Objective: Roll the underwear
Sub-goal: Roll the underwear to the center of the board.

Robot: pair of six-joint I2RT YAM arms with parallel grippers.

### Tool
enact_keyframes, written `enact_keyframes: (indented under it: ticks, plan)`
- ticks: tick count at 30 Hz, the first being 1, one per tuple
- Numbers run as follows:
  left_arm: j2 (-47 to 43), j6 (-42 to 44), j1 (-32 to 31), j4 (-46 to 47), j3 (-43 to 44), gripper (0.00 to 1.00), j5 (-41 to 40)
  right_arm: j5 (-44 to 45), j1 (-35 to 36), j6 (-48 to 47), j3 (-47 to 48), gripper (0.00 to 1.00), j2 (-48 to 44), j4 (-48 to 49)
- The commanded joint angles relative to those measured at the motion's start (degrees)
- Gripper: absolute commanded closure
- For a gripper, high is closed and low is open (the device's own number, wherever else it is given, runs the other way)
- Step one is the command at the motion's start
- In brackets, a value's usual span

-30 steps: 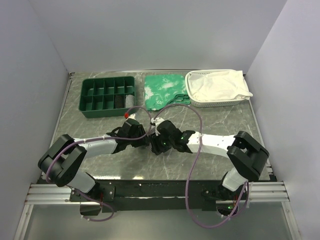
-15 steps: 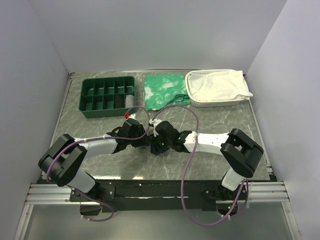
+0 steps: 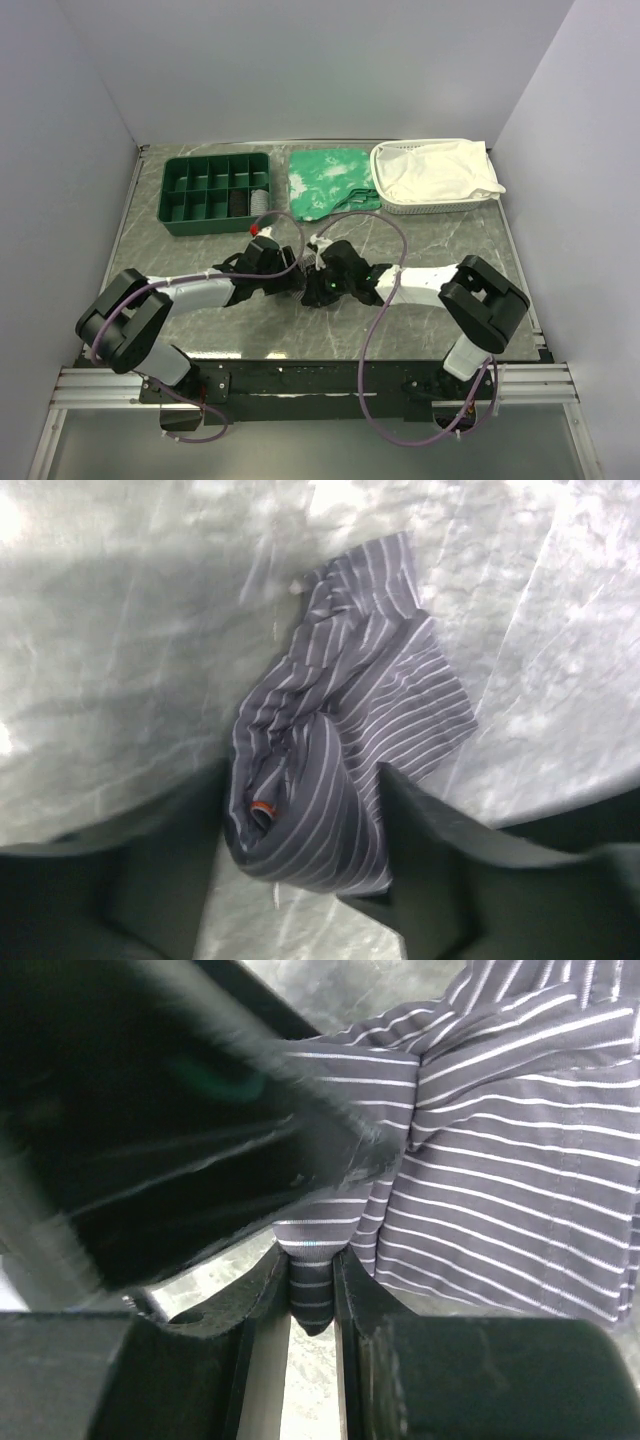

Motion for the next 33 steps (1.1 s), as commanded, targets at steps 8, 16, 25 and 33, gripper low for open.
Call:
enact_keyframes:
  ticks: [8, 16, 25, 33]
  plan:
    - [-6.1, 1.9, 0.9, -7.1, 0.6, 0.17, -4.2, -26.7, -9.9, 11.0, -4.3, 0.92, 7.1, 16.6]
    - [-13.5, -1.4, 0.9, -2.2, -6.6, 0.16, -5.4, -31.6, -13.4, 16.4, -4.5, 0.92, 12.7, 22.2]
    - [-17.2, -1.3, 0.9, 4.7, -11.5, 0.16, -5.7, -29.6, -15.0, 17.4, -2.5, 0.91, 13.4, 16.3]
    - [-13.6, -1.2, 0.9, 9.5, -12.7, 0.17, -6.1, -26.0, -16.1, 20.2, -1.5, 0.91, 12.8, 11.2]
